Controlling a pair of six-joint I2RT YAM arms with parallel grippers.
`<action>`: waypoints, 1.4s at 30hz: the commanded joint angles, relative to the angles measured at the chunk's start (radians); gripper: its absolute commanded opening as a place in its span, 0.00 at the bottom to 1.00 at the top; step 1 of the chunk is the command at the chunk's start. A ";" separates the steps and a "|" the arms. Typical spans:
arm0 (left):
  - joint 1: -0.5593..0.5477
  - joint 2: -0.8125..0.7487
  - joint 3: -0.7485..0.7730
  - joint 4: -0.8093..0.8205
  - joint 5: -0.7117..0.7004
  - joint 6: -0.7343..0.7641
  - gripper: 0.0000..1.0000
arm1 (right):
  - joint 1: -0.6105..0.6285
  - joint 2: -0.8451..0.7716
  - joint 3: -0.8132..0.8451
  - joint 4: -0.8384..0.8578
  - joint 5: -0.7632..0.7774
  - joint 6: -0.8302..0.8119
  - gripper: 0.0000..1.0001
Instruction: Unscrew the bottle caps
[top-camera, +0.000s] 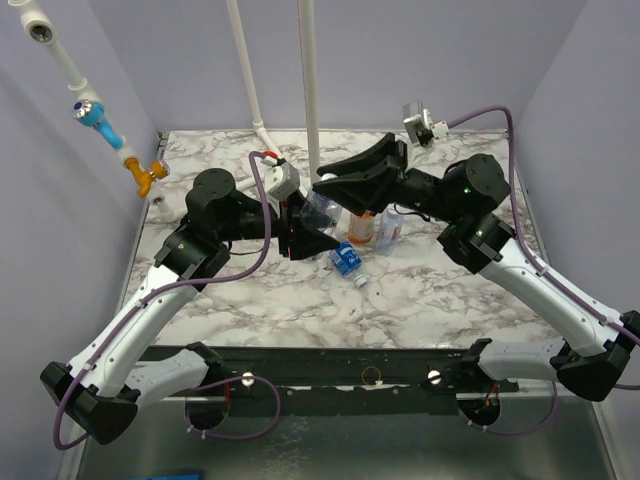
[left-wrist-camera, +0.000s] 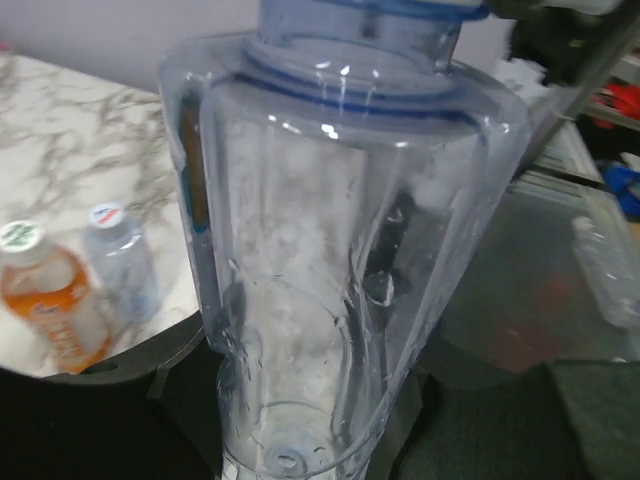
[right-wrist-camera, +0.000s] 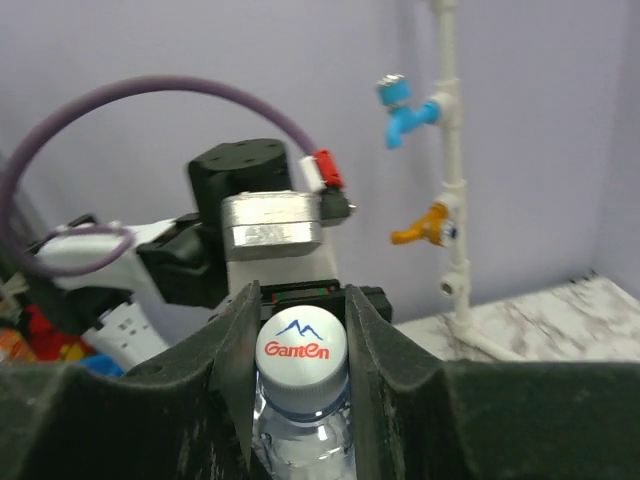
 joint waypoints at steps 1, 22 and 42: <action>-0.003 0.007 0.056 0.022 0.240 -0.153 0.29 | 0.021 0.004 -0.002 0.071 -0.472 0.004 0.00; -0.003 -0.005 0.001 -0.090 -0.363 0.213 0.22 | 0.022 0.034 0.178 -0.370 0.463 -0.032 0.85; -0.003 0.024 -0.026 -0.070 -0.467 0.252 0.18 | 0.022 0.129 0.182 -0.321 0.439 0.050 0.33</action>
